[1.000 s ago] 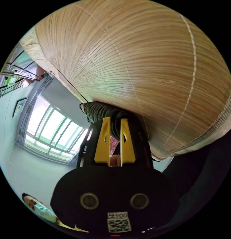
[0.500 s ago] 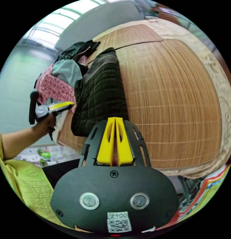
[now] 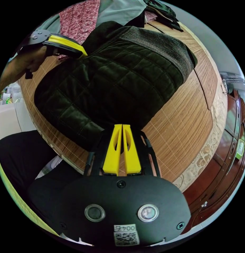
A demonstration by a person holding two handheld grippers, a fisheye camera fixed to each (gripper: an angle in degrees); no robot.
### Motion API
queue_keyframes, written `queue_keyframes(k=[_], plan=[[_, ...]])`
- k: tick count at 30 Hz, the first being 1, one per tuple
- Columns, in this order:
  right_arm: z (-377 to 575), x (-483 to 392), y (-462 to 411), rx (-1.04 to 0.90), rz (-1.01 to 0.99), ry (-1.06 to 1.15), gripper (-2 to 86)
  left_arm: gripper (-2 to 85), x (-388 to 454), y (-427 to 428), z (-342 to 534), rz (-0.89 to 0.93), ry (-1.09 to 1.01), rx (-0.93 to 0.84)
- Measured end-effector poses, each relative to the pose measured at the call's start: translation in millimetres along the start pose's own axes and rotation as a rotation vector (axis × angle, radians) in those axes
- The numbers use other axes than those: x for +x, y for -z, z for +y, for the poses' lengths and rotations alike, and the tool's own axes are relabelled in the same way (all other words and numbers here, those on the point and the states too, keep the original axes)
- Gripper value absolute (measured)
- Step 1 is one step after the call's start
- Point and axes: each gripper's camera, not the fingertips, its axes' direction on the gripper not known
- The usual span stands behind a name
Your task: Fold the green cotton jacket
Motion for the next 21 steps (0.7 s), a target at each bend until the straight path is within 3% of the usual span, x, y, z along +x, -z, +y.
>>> queue_keyframes(k=[10, 14, 21], plan=[[-13.4, 10.7, 16.2, 0.013, -0.154, -0.077, -0.6, 0.3, 4.8, 14.5, 0.3, -0.074, -0.081, 0.004], [-16.0, 9.9, 21.7, 0.019, -0.171, -0.083, -0.7, 0.4, 7.2, 46.3, -10.0, -0.075, -0.089, 0.142], [-21.2, 15.8, 30.5, 0.009, -0.248, -0.148, -0.7, 0.5, 21.1, 53.7, -76.6, -0.037, -0.159, 0.208]])
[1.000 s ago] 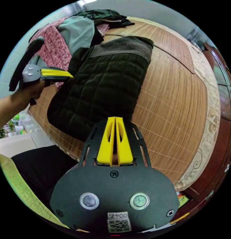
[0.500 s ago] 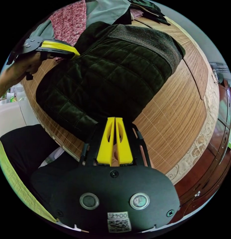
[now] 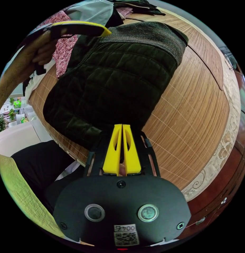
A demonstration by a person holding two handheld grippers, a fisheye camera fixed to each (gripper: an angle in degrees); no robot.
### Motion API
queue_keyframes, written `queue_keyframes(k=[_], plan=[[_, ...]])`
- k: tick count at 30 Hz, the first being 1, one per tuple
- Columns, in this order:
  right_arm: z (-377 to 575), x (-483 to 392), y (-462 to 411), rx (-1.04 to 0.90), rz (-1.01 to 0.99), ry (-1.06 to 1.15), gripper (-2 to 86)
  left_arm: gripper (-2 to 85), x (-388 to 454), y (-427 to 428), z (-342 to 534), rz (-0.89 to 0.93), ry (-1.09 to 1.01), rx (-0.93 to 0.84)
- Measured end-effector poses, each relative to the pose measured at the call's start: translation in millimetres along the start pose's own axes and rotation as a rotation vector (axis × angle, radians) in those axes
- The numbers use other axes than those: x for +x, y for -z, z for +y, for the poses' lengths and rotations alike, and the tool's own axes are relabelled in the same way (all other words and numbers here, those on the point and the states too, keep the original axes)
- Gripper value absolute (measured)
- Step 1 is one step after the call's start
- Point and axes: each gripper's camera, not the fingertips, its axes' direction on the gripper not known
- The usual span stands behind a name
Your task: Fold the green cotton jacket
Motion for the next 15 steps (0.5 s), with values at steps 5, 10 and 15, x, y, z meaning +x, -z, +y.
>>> queue_keyframes(k=[5, 10, 15], plan=[[3.3, 2.4, 5.6, 0.026, -0.048, -0.038, -0.7, 0.4, 12.9, -23.8, -53.3, -0.024, -0.079, 0.001], [5.6, -6.8, 12.2, 0.04, -0.011, -0.018, -0.6, 0.4, 8.7, -48.1, -61.2, -0.013, -0.056, -0.085], [8.3, -17.8, 14.6, 0.06, 0.039, -0.038, -0.5, 0.4, 0.4, -48.8, -58.6, 0.008, -0.049, -0.07]])
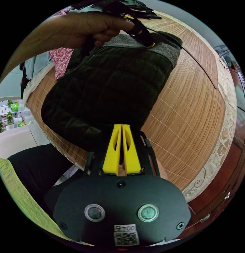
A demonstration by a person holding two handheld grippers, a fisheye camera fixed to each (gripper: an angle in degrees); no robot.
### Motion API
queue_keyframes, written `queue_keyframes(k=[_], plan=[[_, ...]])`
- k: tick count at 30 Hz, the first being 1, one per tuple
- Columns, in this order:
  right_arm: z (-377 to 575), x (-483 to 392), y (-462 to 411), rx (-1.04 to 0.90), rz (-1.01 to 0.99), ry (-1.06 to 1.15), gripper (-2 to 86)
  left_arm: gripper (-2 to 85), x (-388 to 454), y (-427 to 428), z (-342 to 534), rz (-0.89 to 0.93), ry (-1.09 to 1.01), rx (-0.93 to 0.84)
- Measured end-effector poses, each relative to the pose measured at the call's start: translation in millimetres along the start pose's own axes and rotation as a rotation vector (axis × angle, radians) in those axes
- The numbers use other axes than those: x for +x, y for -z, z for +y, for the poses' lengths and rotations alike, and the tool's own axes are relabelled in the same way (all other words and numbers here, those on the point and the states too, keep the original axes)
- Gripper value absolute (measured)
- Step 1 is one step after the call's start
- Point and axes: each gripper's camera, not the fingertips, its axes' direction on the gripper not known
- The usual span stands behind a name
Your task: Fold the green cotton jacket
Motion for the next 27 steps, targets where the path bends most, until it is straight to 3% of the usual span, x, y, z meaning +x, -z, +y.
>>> queue_keyframes(k=[7, 12, 19, 23, 27], plan=[[4.8, -12.1, 2.5, 0.032, 0.057, 0.042, -0.6, 0.4, -16.7, -27.2, -21.7, 0.072, -0.001, -0.204], [4.1, -13.3, 5.0, 0.007, 0.044, 0.041, -0.7, 0.4, -29.5, 23.8, 12.3, 0.093, 0.032, -0.064], [7.5, -12.0, 7.2, 0.016, 0.015, 0.02, -0.7, 0.8, -62.3, 91.5, 181.3, 0.073, 0.295, -0.003], [10.7, -14.6, 7.0, 0.028, 0.019, 0.021, -0.7, 0.8, -44.8, 110.2, 261.0, -0.05, 0.276, -0.068], [15.3, -17.0, 6.9, 0.043, 0.019, 0.022, -0.7, 0.8, -50.5, 99.9, 308.6, 0.126, 0.423, -0.154]])
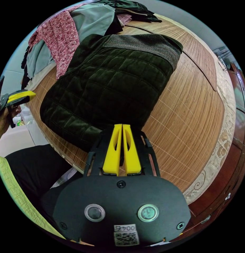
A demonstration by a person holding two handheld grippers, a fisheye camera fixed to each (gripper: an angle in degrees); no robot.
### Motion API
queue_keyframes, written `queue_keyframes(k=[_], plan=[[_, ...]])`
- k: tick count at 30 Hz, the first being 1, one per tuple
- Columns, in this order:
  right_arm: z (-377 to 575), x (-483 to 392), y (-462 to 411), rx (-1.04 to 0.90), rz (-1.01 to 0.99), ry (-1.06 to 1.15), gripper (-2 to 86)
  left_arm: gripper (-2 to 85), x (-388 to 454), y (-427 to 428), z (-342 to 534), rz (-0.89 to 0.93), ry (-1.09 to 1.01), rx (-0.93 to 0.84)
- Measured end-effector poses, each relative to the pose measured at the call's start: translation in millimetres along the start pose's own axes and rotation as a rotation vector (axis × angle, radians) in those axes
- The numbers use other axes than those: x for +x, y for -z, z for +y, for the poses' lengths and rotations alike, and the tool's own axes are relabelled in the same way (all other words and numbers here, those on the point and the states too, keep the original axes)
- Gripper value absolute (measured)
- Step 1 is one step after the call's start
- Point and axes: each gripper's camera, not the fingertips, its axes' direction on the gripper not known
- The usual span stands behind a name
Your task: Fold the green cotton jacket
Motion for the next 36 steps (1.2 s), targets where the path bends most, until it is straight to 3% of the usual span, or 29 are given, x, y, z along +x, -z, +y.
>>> queue_keyframes(k=[6, 12, 22, 26, 36], plan=[[5.4, -5.7, -0.4, 0.014, 0.013, -0.017, -0.7, 0.7, 11.6, -17.0, 24.2, -0.044, -0.008, -0.048], [10.9, -19.9, -2.7, 0.031, 0.079, -0.003, -0.7, 0.6, 50.2, -8.3, 19.5, -0.125, -0.103, 0.033], [5.4, -29.7, -8.5, -0.038, 0.11, -0.051, -0.7, 0.6, 82.4, -8.0, -87.5, -0.188, -0.188, 0.219], [8.9, -33.9, -10.6, -0.032, 0.127, -0.049, -0.7, 0.5, 74.9, -44.5, -134.2, -0.187, -0.215, 0.07], [39.1, -42.1, -18.0, 0.096, 0.162, -0.045, -0.7, 0.5, 110.2, -23.6, -92.5, -0.184, -0.241, 0.135]])
